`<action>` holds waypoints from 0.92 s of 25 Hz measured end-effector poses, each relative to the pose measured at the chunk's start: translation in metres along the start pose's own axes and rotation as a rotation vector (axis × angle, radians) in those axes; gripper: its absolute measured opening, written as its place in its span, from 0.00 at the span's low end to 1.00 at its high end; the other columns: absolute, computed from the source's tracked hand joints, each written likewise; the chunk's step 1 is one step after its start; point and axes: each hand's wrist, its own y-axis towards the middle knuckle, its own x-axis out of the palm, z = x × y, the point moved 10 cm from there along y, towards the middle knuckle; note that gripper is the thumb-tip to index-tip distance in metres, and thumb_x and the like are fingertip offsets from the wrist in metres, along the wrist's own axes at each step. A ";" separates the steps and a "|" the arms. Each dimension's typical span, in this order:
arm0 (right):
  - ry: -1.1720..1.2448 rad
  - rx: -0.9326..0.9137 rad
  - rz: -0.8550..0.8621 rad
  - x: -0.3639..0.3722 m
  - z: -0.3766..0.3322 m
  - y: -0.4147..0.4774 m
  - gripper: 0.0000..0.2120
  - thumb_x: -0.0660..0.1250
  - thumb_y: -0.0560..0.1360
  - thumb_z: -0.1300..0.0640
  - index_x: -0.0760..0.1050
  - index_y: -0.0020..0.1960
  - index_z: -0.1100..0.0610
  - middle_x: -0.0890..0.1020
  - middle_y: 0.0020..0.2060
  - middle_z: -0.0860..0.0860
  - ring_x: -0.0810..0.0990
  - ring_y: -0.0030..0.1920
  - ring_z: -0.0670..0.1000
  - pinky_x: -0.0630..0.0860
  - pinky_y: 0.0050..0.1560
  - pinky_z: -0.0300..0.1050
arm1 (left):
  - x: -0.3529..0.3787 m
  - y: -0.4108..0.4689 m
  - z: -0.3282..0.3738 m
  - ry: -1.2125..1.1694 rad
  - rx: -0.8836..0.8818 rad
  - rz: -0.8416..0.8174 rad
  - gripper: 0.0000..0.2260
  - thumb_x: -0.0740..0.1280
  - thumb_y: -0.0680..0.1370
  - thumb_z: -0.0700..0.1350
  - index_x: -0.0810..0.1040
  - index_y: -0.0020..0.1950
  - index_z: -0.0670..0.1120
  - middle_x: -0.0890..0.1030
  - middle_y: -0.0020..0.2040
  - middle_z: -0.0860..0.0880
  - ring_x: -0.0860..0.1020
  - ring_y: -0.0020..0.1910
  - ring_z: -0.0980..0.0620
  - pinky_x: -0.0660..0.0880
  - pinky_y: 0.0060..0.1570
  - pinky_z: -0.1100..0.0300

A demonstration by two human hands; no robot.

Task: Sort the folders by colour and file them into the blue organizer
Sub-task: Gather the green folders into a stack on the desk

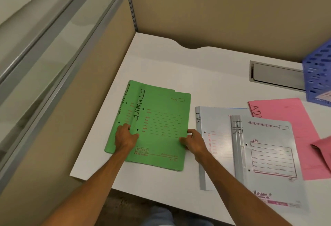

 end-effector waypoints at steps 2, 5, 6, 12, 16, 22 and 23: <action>-0.064 -0.024 -0.017 0.003 -0.001 -0.001 0.19 0.68 0.74 0.61 0.72 0.64 0.57 0.82 0.54 0.53 0.82 0.53 0.55 0.79 0.57 0.57 | 0.001 -0.001 0.001 0.044 0.003 0.005 0.15 0.74 0.72 0.39 0.75 0.56 0.38 0.76 0.56 0.40 0.78 0.51 0.42 0.79 0.49 0.47; -0.179 -0.084 -0.045 0.004 -0.010 -0.007 0.16 0.67 0.75 0.60 0.74 0.63 0.59 0.81 0.49 0.49 0.81 0.50 0.51 0.80 0.53 0.51 | -0.002 -0.007 0.007 0.143 0.026 0.028 0.18 0.73 0.73 0.40 0.72 0.59 0.38 0.72 0.59 0.40 0.74 0.56 0.41 0.76 0.54 0.46; -0.230 -0.118 -0.048 0.002 -0.014 -0.010 0.17 0.67 0.75 0.59 0.74 0.63 0.59 0.80 0.49 0.48 0.80 0.50 0.51 0.79 0.50 0.47 | -0.003 -0.010 0.012 0.194 0.058 0.047 0.20 0.73 0.72 0.41 0.72 0.61 0.39 0.72 0.60 0.40 0.72 0.57 0.41 0.74 0.56 0.45; -0.369 -0.322 0.167 -0.060 -0.021 -0.033 0.17 0.66 0.75 0.63 0.75 0.64 0.61 0.79 0.57 0.58 0.79 0.53 0.55 0.72 0.52 0.40 | 0.042 -0.078 0.095 0.128 0.487 0.048 0.16 0.72 0.73 0.36 0.76 0.60 0.41 0.73 0.58 0.46 0.73 0.56 0.49 0.74 0.60 0.56; -0.465 -0.326 0.208 -0.103 0.005 -0.042 0.18 0.66 0.76 0.62 0.74 0.65 0.62 0.76 0.62 0.58 0.77 0.60 0.56 0.74 0.61 0.46 | 0.127 -0.123 0.129 0.065 0.536 -0.296 0.10 0.69 0.76 0.40 0.78 0.57 0.45 0.76 0.56 0.50 0.76 0.51 0.53 0.76 0.52 0.60; -0.503 -0.274 0.095 -0.131 0.034 -0.038 0.23 0.65 0.78 0.60 0.68 0.72 0.60 0.72 0.71 0.56 0.70 0.70 0.55 0.65 0.72 0.48 | 0.211 -0.155 0.113 -0.299 -0.052 -0.630 0.24 0.76 0.70 0.42 0.72 0.63 0.45 0.77 0.57 0.47 0.77 0.55 0.49 0.76 0.56 0.56; -0.499 -0.275 0.078 -0.132 0.036 -0.038 0.23 0.65 0.78 0.60 0.67 0.73 0.60 0.72 0.70 0.55 0.70 0.70 0.55 0.66 0.72 0.49 | 0.214 -0.155 0.111 -0.356 -0.123 -0.611 0.25 0.77 0.69 0.42 0.71 0.62 0.45 0.78 0.56 0.47 0.78 0.53 0.49 0.77 0.54 0.56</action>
